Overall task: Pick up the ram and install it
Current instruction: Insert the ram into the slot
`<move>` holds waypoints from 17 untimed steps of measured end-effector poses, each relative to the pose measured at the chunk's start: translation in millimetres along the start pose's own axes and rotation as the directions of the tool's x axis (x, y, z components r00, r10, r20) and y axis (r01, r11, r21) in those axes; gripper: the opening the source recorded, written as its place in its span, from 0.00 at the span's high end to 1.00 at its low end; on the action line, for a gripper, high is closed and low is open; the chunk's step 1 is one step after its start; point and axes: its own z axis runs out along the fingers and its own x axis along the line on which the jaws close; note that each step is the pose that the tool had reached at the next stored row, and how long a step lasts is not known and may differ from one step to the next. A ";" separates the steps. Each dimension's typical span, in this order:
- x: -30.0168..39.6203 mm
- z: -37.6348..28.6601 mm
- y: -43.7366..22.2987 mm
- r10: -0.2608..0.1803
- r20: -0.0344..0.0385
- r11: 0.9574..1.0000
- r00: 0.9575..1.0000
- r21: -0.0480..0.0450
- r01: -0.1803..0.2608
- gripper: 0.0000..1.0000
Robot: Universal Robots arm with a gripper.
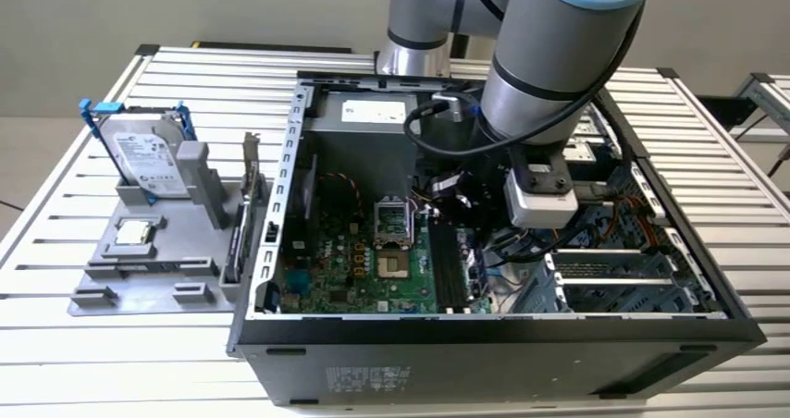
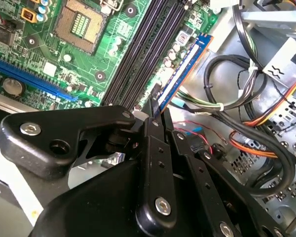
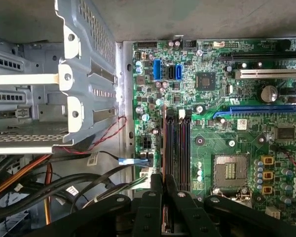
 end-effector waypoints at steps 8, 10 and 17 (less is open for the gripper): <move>-2.8 4.8 -1.3 0.000 0.000 1.000 1.000 0.000 0.000 1.00; -3.8 6.3 -1.5 0.000 0.000 1.000 1.000 0.000 0.000 1.00; -5.8 12.0 -2.8 -0.024 0.000 1.000 1.000 0.000 0.024 1.00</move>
